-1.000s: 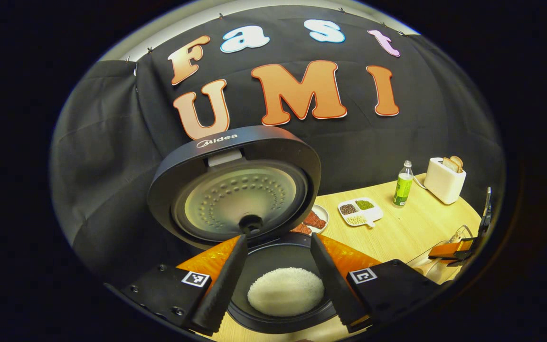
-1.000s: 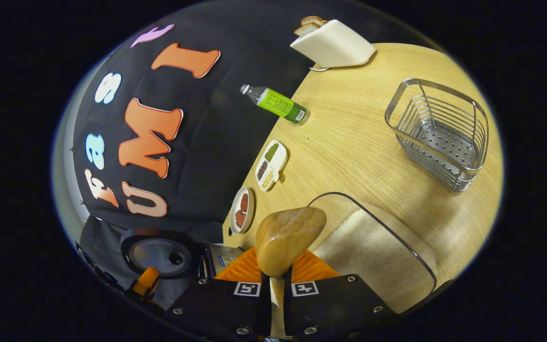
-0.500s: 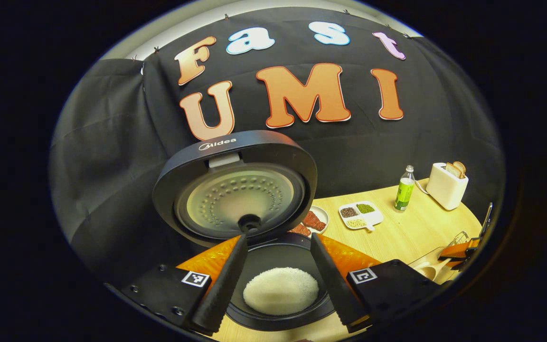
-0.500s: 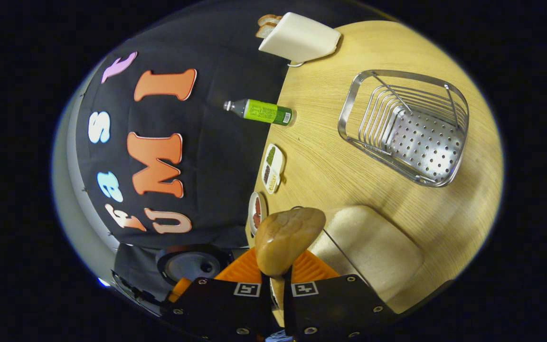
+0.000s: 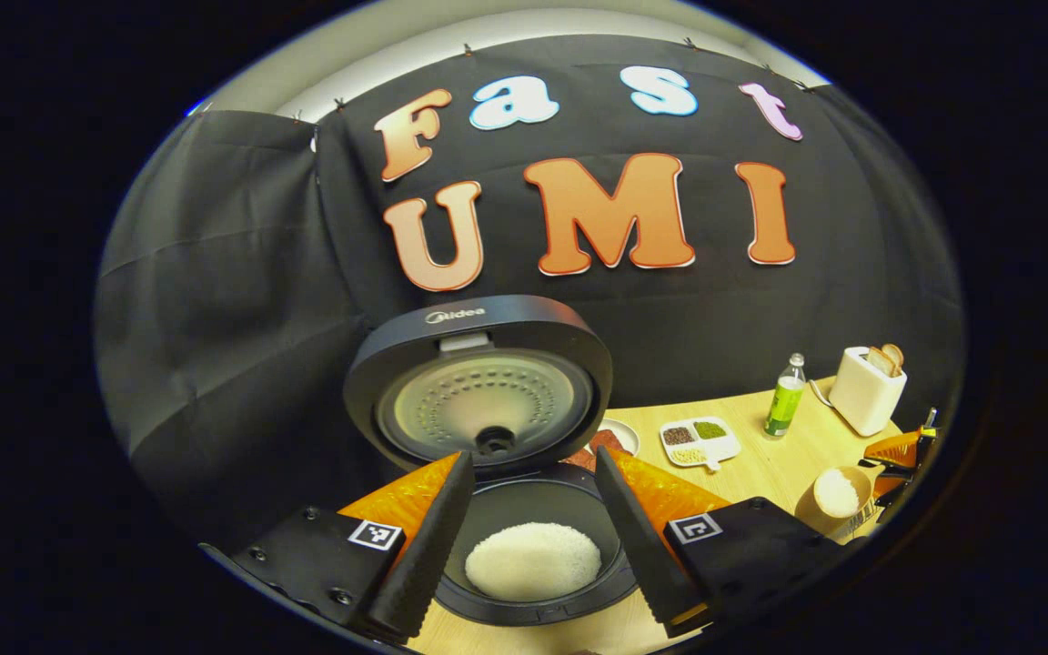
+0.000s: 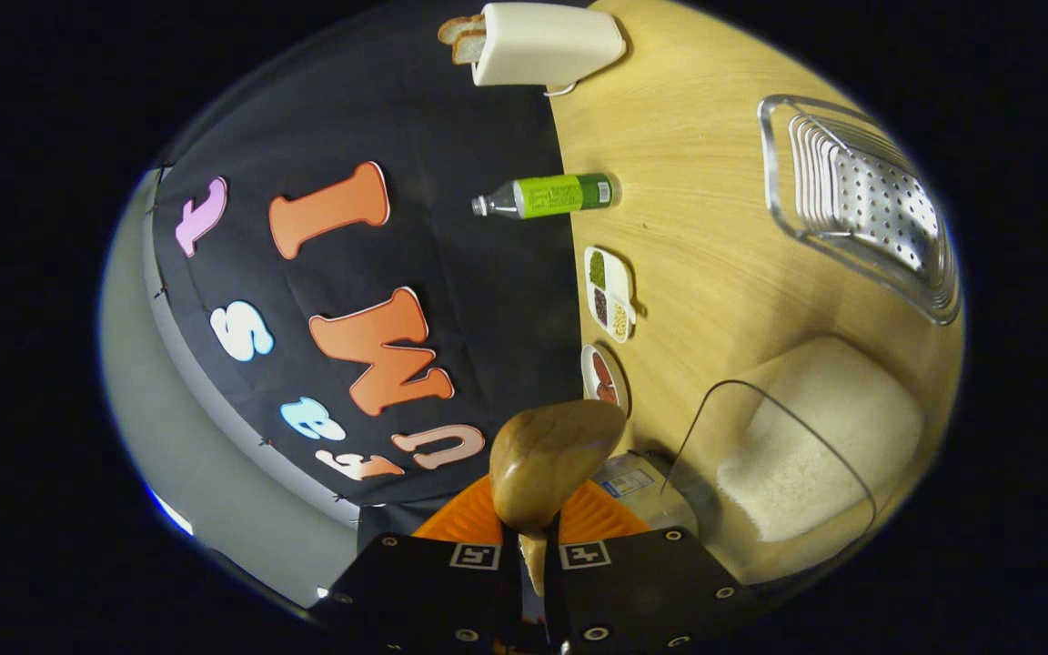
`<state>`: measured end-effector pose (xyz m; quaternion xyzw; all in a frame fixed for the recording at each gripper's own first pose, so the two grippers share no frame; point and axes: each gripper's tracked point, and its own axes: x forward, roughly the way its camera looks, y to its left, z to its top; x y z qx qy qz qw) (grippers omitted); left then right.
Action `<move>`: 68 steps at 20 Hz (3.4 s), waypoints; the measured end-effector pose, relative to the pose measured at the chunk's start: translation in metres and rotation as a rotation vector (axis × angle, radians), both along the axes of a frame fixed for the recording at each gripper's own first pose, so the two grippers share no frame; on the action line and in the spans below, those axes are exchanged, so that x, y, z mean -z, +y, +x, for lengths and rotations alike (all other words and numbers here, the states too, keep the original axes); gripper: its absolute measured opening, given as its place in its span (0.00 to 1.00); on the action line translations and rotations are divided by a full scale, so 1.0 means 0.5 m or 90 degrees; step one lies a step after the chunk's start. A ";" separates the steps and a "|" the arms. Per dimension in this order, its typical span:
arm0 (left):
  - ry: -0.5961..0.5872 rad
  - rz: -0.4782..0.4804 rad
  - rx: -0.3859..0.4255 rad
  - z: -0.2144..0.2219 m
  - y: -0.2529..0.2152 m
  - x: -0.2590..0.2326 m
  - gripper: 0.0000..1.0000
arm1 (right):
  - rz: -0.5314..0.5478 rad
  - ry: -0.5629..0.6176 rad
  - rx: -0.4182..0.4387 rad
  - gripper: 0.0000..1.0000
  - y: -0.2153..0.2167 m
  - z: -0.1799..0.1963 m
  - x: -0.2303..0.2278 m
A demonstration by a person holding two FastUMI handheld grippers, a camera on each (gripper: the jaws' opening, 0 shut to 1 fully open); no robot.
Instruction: Close the left gripper, press the button to open the rice cooker; take a wooden spoon from the chopstick holder with the right hand, scoop a spoonful of rice and pour it into the rice cooker, then put the wooden spoon back into the chopstick holder.
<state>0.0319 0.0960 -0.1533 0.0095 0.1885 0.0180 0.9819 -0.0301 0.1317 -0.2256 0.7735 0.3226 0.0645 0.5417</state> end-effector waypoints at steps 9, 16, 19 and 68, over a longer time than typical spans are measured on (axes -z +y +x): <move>-0.049 0.053 -0.184 -0.128 0.181 -0.066 0.91 | 0.064 -0.070 -0.149 0.09 0.190 0.119 -0.124; -0.046 0.125 -0.238 -0.211 0.229 -0.067 0.91 | 0.034 -0.080 -0.238 0.09 0.326 0.149 -0.124; -0.032 0.122 -0.243 -0.226 0.237 -0.052 0.99 | 0.003 -0.094 -0.263 0.09 0.365 0.162 -0.128; 0.061 0.039 -0.169 -0.198 0.335 0.121 0.83 | -0.816 -0.461 -0.330 0.10 0.554 0.220 -0.154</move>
